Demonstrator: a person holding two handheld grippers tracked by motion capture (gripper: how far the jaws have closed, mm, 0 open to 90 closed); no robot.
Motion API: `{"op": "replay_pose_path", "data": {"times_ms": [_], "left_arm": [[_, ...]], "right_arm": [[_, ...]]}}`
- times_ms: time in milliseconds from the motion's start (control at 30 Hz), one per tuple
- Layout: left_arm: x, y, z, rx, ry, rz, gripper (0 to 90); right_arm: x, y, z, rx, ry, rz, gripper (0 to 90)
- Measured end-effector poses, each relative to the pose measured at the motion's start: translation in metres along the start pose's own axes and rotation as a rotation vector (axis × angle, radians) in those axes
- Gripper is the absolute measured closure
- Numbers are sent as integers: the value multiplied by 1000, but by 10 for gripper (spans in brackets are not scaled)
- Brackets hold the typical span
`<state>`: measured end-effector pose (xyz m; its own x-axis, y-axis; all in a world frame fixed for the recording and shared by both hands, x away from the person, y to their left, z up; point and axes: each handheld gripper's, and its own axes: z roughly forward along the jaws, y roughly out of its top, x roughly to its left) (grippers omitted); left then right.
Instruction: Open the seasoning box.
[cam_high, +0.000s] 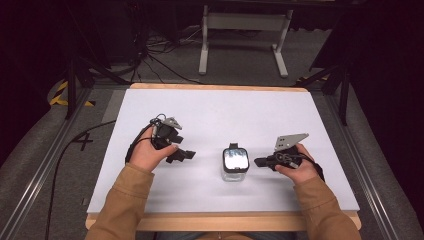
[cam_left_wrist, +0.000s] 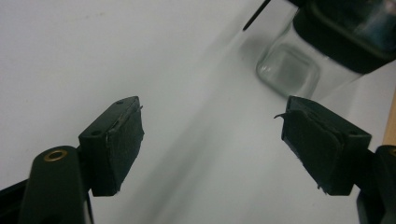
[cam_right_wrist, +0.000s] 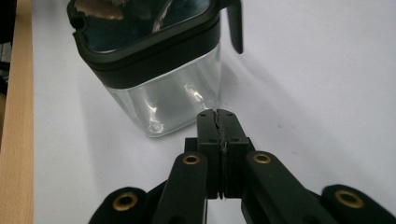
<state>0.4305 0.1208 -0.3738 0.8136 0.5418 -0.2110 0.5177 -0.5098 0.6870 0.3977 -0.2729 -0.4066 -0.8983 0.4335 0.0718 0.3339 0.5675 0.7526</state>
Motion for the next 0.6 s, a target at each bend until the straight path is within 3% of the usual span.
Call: {"op": "replay_pose_path", "data": {"times_ms": [100,200,333,600], "left_arm": [[-8,6,1,-27,7,19,258],[-14,12,3,-68,-33,61,375],[-20,22,8,-106,-85,71,509],[-26,43,19,-151,-124,81,647]], "right_arm": [[-2,0,-10,-29,-17,18,895],[-2,1,-15,-41,-22,19,891],[-1,3,-16,-45,-22,15,883],[-1,3,-19,-51,-26,14,884]]}}
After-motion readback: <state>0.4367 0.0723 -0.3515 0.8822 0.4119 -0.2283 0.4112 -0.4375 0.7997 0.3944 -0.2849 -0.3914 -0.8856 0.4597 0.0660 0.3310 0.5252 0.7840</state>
